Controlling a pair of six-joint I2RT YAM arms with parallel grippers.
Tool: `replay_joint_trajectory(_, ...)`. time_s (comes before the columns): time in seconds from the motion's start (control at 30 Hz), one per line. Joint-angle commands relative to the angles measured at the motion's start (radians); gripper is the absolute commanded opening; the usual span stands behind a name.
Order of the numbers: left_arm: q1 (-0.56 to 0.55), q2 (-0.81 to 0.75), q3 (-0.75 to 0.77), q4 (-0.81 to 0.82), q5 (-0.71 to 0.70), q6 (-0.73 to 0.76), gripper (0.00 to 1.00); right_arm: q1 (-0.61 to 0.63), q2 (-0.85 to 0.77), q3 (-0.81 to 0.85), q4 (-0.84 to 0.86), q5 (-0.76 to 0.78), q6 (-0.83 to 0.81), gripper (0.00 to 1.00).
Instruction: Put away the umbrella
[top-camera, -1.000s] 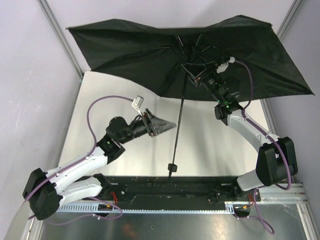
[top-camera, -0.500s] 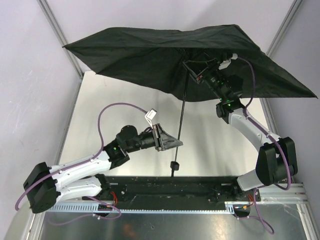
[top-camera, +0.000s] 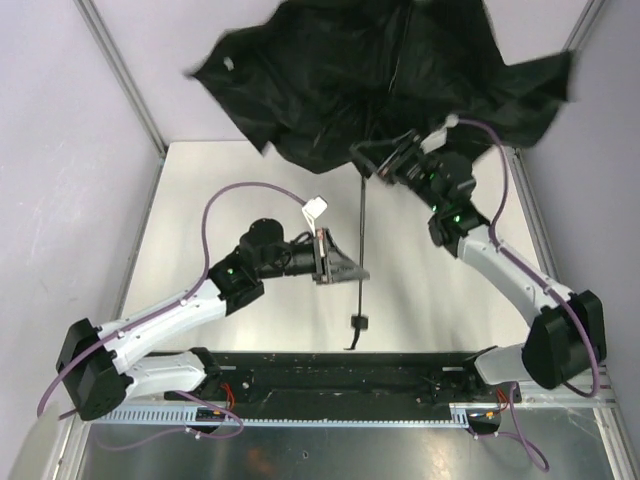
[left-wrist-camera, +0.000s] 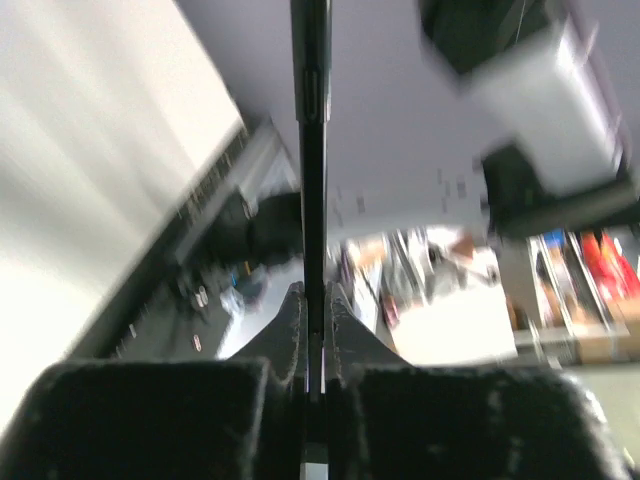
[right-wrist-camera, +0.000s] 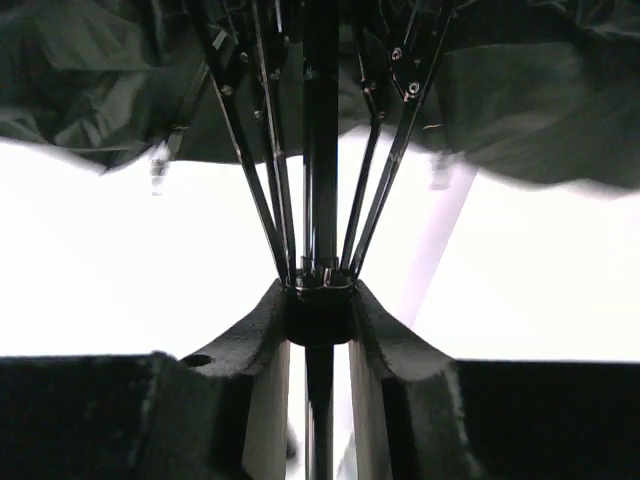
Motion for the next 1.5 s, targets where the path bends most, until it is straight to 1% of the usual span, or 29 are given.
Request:
replay_joint_trajectory(0.0, 0.087, 0.004, 0.161, 0.167, -0.25, 0.057, 0.0, 0.187, -0.133, -0.159, -0.008, -0.222, -0.012, 0.0)
replay_joint_trajectory(0.1, 0.086, -0.013, 0.124, 0.167, -0.255, 0.047, 0.0, 0.143, -0.145, -0.201, 0.072, -0.244, 0.049, 0.0)
replay_joint_trajectory(0.23, 0.081, -0.049, 0.052, 0.166, -0.256, 0.023, 0.0, 0.116, -0.125, -0.207, 0.168, -0.239, 0.088, 0.0)
replay_joint_trajectory(0.27, 0.078, -0.055, 0.031, 0.166, -0.252, 0.016, 0.02, 0.112, -0.12, -0.207, 0.187, -0.229, 0.092, 0.0)
replay_joint_trajectory(0.33, 0.074, -0.069, -0.013, 0.167, -0.243, 0.002, 0.13, 0.105, -0.109, -0.207, 0.234, -0.205, 0.095, 0.0)
replay_joint_trajectory(0.4, 0.056, -0.086, -0.059, 0.167, -0.25, -0.009, 0.34, 0.097, -0.1, -0.207, 0.271, -0.171, 0.093, 0.0)
replay_joint_trajectory(0.47, 0.025, -0.104, -0.105, 0.166, -0.274, -0.016, 0.53, 0.097, -0.094, -0.207, 0.307, -0.13, 0.087, 0.0)
replay_joint_trajectory(0.5, 0.009, -0.111, -0.125, 0.168, -0.286, -0.021, 0.61, 0.098, -0.089, -0.207, 0.33, -0.114, 0.085, 0.0)
replay_joint_trajectory(0.53, 0.0, -0.123, -0.147, 0.171, -0.295, -0.025, 0.67, 0.095, -0.087, -0.206, 0.342, -0.103, 0.083, 0.0)
replay_joint_trajectory(0.57, -0.005, -0.134, -0.165, 0.172, -0.304, -0.024, 0.71, 0.093, -0.087, -0.206, 0.348, -0.09, 0.079, 0.0)
replay_joint_trajectory(0.63, -0.01, -0.149, -0.187, 0.173, -0.314, -0.018, 0.75, 0.096, -0.089, -0.206, 0.359, -0.067, 0.067, 0.0)
replay_joint_trajectory(0.8, -0.009, -0.135, -0.173, 0.173, -0.285, 0.01, 0.81, 0.118, -0.114, -0.206, 0.351, -0.051, 0.008, 0.0)
replay_joint_trajectory(0.9, -0.009, -0.117, -0.13, 0.173, -0.234, 0.075, 0.84, 0.137, -0.143, -0.206, 0.306, -0.048, -0.086, 0.0)
replay_joint_trajectory(0.97, -0.009, -0.114, -0.104, 0.17, -0.214, 0.117, 0.89, 0.148, -0.153, -0.206, 0.271, -0.058, -0.14, 0.0)
replay_joint_trajectory(1.0, -0.009, -0.114, -0.093, 0.163, -0.209, 0.133, 0.94, 0.154, -0.159, -0.207, 0.255, -0.062, -0.161, 0.0)
replay_joint_trajectory(1.03, -0.008, -0.111, -0.082, 0.143, -0.209, 0.147, 0.97, 0.16, -0.168, -0.209, 0.243, -0.06, -0.181, 0.0)
replay_joint_trajectory(1.07, -0.005, -0.104, -0.07, 0.125, -0.207, 0.157, 0.94, 0.167, -0.178, -0.211, 0.234, -0.054, -0.202, 0.0)
replay_joint_trajectory(1.1, 0.0, -0.098, -0.061, 0.116, -0.2, 0.161, 0.85, 0.178, -0.186, -0.212, 0.23, -0.05, -0.225, 0.0)
replay_joint_trajectory(1.13, 0.006, -0.091, -0.052, 0.112, -0.189, 0.163, 0.79, 0.188, -0.194, -0.213, 0.227, -0.047, -0.247, 0.0)
replay_joint_trajectory(1.23, 0.021, -0.069, -0.011, 0.084, -0.191, 0.186, 0.74, 0.215, -0.213, -0.213, 0.214, -0.046, -0.278, 0.0)
replay_joint_trajectory(1.3, 0.026, -0.053, 0.016, 0.065, -0.192, 0.202, 0.73, 0.224, -0.233, -0.216, 0.188, -0.032, -0.282, 0.0)
replay_joint_trajectory(1.4, 0.027, -0.016, 0.047, 0.056, -0.168, 0.209, 0.72, 0.231, -0.249, -0.222, 0.202, -0.033, -0.272, 0.0)
replay_joint_trajectory(1.43, 0.027, -0.002, 0.054, 0.056, -0.159, 0.205, 0.69, 0.233, -0.251, -0.222, 0.214, -0.035, -0.265, 0.0)
replay_joint_trajectory(1.47, 0.027, 0.014, 0.059, 0.055, -0.149, 0.199, 0.61, 0.233, -0.252, -0.222, 0.224, -0.035, -0.261, 0.0)
